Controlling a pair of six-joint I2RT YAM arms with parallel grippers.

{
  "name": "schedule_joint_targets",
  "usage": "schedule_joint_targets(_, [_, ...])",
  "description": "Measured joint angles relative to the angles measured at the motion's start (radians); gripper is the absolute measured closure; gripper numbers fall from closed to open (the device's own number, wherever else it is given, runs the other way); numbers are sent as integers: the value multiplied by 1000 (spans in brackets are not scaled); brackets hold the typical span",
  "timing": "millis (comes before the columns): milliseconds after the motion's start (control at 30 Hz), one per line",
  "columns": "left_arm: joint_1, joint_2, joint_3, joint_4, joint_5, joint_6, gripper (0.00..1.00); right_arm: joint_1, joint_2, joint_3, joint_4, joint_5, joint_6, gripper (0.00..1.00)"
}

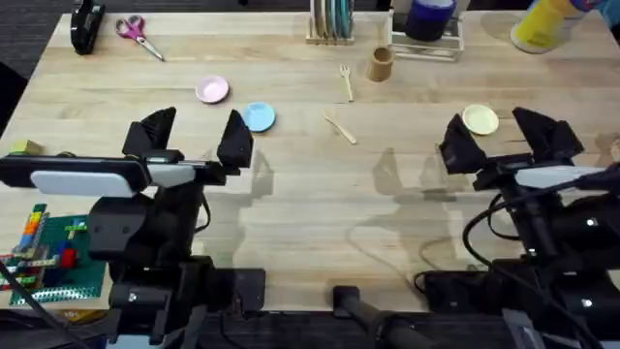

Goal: Pick up a utensil and set it on the pink plate, then put the other utensil in the container.

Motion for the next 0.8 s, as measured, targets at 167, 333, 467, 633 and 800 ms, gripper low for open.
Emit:
schedule_joint_targets(167, [0,0,53,-45,6,-3,7,0,8,51,-7,-2,0,3])
schedule_joint_targets(333, [0,7,209,-136,9,-24,7,0,82,217,-58,10,0,3])
schedule_joint_targets(467, [0,80,375,-265,9,-32,7,0,201,401,-192,22,0,3])
schedule_joint_targets(633, [0,239,575,-466,9,-36,7,0,394,640,-428,25,0,3])
schedule_joint_targets(800, [0,436,781,-676,9,-37,7,0,594,867,-654,28,0,4])
